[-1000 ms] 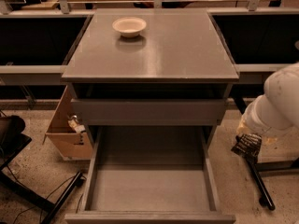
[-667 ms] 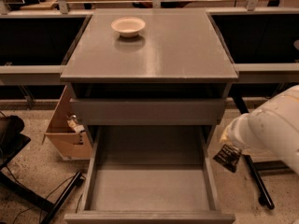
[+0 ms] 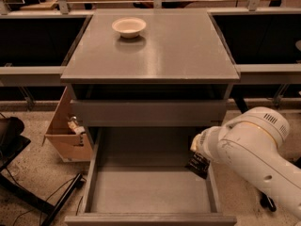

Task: Place rxbar chocolate into middle drawer

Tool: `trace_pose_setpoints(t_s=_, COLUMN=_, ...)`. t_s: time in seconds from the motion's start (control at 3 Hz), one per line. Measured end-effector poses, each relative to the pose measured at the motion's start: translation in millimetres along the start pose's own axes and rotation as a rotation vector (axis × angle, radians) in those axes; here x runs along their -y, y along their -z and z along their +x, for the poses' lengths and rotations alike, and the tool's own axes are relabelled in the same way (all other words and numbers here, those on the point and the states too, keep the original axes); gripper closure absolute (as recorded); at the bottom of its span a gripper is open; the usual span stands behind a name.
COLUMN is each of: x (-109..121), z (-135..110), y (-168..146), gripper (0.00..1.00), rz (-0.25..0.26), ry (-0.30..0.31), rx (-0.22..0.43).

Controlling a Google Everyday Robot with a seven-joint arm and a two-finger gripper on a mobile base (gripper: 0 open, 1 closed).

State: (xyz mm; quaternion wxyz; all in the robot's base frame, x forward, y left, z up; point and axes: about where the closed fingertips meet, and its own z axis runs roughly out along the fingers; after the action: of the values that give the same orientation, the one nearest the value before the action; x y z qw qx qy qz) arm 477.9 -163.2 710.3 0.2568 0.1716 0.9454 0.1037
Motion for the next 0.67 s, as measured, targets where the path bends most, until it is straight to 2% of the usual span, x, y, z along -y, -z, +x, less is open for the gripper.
trace_pose_setpoints(t_s=0.33, x=-13, z=28, y=-33, gripper=1.00, rz=-0.001, ry=0.006, rx=-0.089)
trace_pose_setpoints(t_s=0.67, x=-40, z=81, y=-108, gripper=1.00, rz=0.046, ry=0.008, rx=-0.207)
